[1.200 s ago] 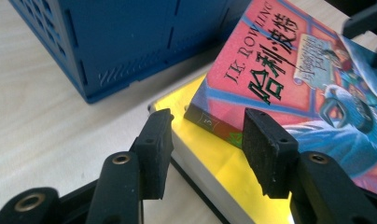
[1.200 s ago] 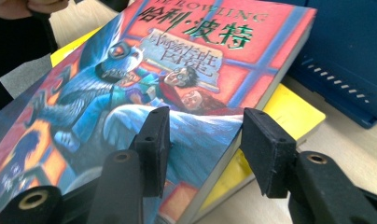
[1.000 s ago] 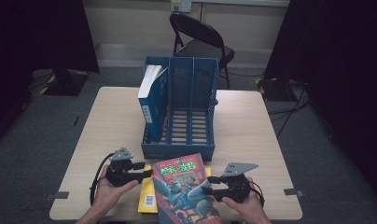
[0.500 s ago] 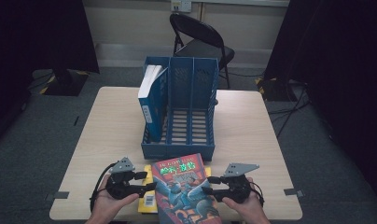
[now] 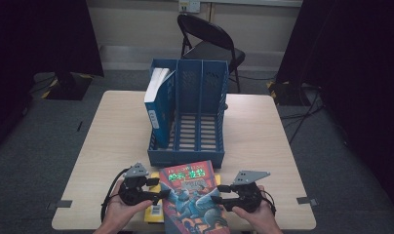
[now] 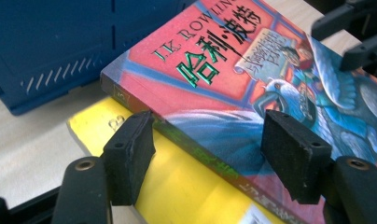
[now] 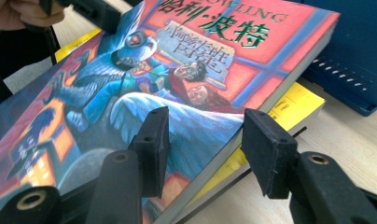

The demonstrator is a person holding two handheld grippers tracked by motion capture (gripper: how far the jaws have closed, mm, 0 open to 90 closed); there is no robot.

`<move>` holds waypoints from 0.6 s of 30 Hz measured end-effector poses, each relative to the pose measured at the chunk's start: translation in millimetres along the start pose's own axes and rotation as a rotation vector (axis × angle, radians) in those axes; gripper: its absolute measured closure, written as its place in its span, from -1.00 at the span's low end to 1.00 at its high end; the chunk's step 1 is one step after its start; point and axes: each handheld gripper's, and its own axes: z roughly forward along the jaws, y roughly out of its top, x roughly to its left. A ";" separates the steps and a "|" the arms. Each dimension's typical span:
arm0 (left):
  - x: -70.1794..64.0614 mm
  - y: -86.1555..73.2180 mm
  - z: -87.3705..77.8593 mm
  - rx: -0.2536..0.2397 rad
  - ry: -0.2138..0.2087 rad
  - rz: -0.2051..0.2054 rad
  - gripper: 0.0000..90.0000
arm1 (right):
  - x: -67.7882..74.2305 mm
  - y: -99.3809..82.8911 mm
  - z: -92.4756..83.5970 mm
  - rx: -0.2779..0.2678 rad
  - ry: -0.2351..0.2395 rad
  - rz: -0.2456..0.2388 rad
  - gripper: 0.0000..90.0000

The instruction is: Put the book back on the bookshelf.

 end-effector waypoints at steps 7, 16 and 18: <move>8.7 14.2 8.5 0.034 0.000 -0.001 -0.24 | 4.3 0.1 -0.4 0.008 -0.011 0.001 0.14; 7.5 15.6 16.5 -0.012 0.040 0.012 -0.34 | 8.9 1.3 3.5 0.005 -0.047 0.009 -0.15; 8.8 13.6 16.1 -0.023 0.028 0.023 -0.35 | 8.9 5.7 7.4 0.017 -0.063 0.009 -0.23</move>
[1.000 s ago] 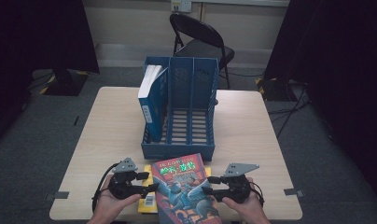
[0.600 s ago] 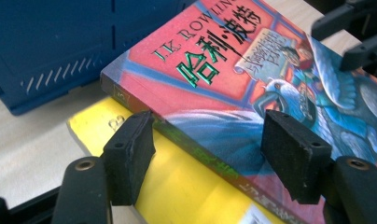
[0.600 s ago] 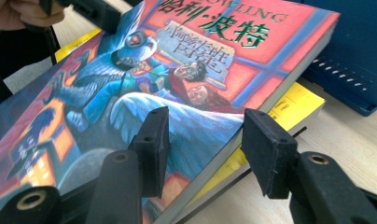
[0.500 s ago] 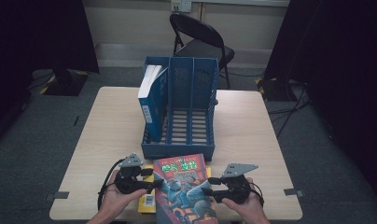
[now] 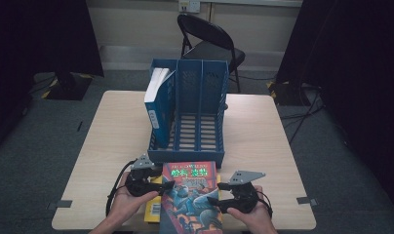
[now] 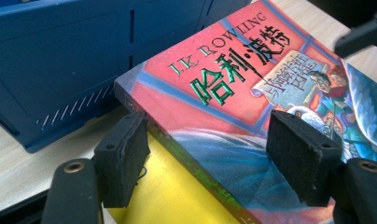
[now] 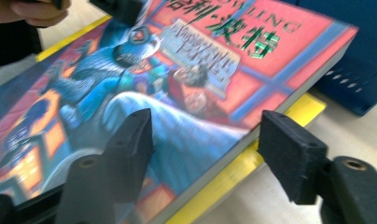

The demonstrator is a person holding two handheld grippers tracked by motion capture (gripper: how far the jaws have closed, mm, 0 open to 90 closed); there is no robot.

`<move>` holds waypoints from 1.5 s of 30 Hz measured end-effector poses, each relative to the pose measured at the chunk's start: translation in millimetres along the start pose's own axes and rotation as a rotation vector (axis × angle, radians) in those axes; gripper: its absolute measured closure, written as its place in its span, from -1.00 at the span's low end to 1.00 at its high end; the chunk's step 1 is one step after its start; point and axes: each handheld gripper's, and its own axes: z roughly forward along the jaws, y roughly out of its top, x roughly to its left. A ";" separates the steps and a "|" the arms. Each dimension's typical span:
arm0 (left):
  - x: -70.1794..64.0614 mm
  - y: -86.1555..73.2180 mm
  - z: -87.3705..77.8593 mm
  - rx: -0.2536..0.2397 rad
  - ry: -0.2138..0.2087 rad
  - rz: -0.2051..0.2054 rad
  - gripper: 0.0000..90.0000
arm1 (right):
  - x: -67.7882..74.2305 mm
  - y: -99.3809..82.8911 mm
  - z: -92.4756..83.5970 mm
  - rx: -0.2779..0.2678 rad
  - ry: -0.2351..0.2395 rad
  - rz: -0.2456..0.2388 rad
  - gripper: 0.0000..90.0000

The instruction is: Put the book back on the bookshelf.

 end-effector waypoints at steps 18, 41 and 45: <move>-3.5 -6.3 -6.4 0.004 -0.032 0.009 -0.30 | -5.4 7.7 18.4 -0.004 -0.032 0.116 -0.60; -3.2 -7.6 -6.8 -0.004 -0.030 0.015 -0.31 | -29.0 0.9 2.2 -0.132 0.062 0.319 0.37; -3.3 -7.5 -6.6 -0.004 -0.029 0.014 -0.31 | -30.9 1.9 -0.7 -0.174 0.098 0.326 0.46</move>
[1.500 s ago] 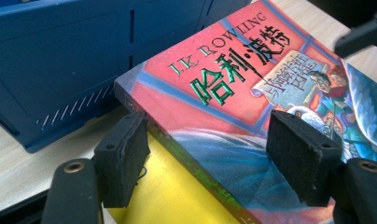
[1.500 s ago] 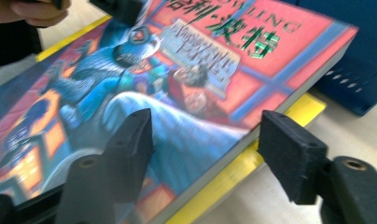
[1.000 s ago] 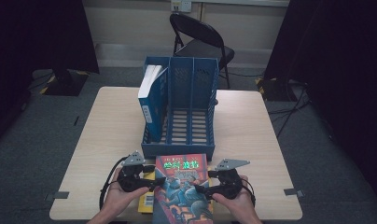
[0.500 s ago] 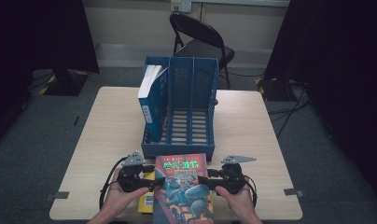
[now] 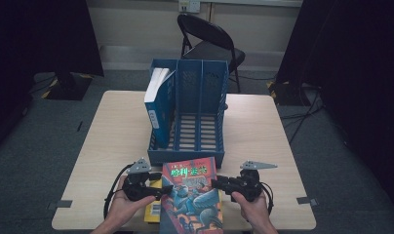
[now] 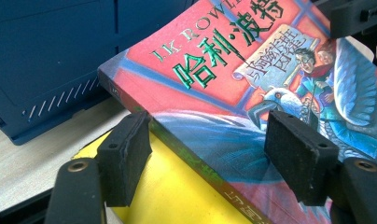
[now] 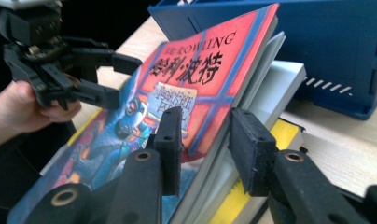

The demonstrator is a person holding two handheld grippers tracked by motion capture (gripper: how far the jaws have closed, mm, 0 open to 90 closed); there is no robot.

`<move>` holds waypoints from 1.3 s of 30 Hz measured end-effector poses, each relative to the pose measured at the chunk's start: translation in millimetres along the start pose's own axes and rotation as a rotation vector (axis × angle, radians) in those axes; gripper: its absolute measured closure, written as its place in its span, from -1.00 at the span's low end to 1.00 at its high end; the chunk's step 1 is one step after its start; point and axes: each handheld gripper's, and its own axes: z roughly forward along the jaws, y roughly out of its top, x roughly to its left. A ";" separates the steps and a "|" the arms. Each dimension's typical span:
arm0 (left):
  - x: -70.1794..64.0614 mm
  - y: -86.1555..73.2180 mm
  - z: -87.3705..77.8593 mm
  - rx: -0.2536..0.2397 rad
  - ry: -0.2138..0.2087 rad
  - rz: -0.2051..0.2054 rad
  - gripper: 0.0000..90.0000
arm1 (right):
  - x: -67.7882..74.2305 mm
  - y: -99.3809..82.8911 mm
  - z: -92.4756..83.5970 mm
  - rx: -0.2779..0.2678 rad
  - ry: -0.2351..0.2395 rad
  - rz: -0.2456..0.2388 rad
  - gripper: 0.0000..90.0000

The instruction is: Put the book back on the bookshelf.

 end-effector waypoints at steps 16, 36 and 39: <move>0.3 -0.4 0.1 -0.002 -0.002 0.002 -0.32 | -11.0 22.7 42.3 0.038 0.008 0.003 0.23; 2.1 -1.2 4.4 -0.039 0.009 0.008 -0.46 | 6.0 26.1 44.3 0.118 0.123 -0.061 0.66; 1.9 2.3 4.5 -0.016 0.013 -0.014 -0.44 | 8.7 29.2 42.5 0.119 0.129 -0.073 0.70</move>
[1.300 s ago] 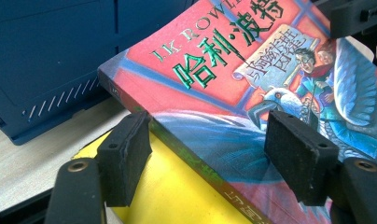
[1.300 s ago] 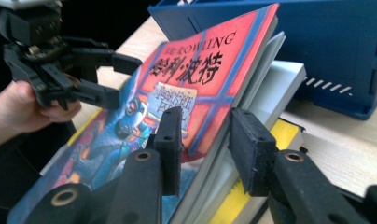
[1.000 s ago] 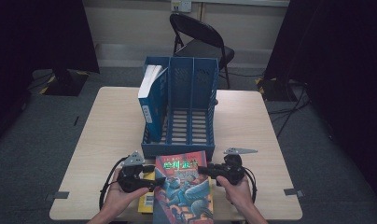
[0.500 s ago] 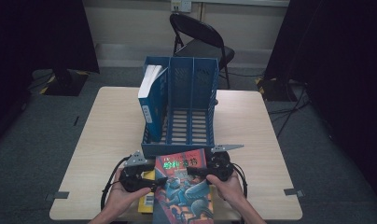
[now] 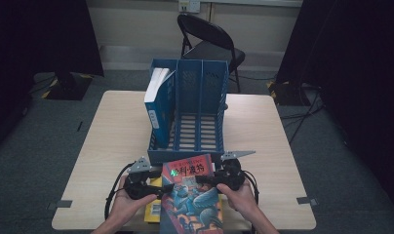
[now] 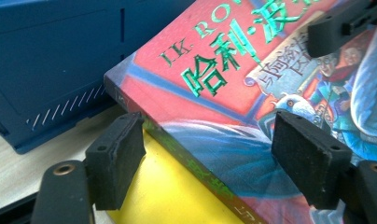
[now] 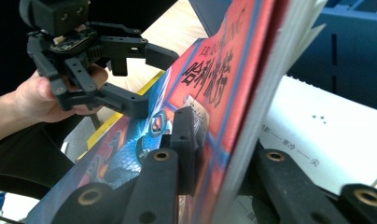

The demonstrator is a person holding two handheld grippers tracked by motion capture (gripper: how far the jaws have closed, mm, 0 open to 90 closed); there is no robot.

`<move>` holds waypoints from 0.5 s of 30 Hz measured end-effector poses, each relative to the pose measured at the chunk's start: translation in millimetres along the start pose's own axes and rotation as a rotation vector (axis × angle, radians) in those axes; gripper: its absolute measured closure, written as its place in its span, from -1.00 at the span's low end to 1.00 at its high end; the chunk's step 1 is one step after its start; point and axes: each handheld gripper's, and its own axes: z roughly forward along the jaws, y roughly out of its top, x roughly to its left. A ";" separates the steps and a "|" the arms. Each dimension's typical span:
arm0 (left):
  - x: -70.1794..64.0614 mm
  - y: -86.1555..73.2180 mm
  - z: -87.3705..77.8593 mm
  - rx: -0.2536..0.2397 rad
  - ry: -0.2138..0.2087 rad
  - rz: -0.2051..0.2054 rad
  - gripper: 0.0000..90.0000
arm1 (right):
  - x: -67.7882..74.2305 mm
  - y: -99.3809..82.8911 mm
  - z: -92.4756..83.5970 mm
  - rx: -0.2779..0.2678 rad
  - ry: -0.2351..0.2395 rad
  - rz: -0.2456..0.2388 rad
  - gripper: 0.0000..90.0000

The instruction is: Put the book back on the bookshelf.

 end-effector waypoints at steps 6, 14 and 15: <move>1.6 0.0 -0.3 -0.006 -0.026 -0.023 -0.45 | 4.0 2.2 -3.4 -0.016 0.013 -0.015 0.74; 9.9 -0.7 -1.4 -0.026 -0.090 -0.090 -0.44 | 12.2 4.5 -8.8 -0.038 0.020 -0.034 0.75; 10.9 -0.6 -1.1 -0.029 -0.106 -0.102 -0.42 | 12.4 4.6 -9.5 -0.042 0.025 -0.038 0.75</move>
